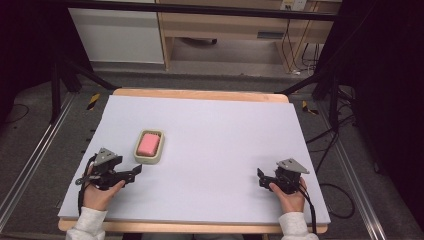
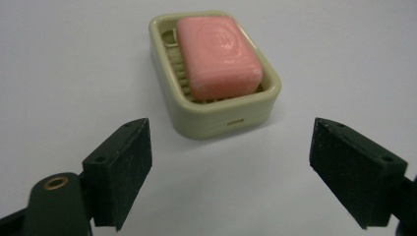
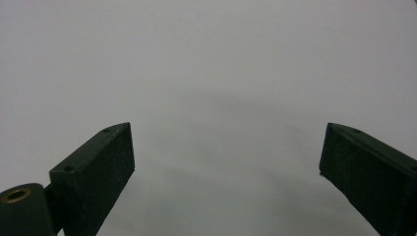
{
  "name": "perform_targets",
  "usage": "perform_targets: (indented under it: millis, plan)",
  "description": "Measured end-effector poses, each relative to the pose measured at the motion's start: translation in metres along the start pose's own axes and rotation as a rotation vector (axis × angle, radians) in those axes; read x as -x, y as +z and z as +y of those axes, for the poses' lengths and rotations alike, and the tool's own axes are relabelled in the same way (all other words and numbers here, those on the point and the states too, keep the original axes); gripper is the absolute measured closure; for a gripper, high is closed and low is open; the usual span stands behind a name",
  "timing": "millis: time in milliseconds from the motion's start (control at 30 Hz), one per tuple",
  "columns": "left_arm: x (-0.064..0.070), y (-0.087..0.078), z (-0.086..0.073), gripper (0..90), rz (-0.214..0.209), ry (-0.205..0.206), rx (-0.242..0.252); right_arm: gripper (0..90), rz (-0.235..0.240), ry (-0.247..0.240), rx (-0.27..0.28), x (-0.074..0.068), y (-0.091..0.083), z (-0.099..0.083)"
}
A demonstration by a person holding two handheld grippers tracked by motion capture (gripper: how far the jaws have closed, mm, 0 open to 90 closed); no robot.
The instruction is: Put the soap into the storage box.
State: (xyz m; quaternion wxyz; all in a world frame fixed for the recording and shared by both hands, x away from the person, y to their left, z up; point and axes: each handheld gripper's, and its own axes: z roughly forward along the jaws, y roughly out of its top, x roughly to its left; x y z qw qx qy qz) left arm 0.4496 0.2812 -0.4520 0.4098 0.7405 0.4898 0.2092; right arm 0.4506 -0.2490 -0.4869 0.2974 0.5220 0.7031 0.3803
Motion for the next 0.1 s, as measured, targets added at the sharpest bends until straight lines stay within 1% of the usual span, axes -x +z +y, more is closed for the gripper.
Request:
perform_targets:
  millis: [100]
  plan:
    - [-0.0041, -0.0008, -0.0066, 15.1, 0.013, 0.010, -0.015, 7.3, -0.003, 0.000, 0.006, -0.0008, -0.0009, -0.0003]
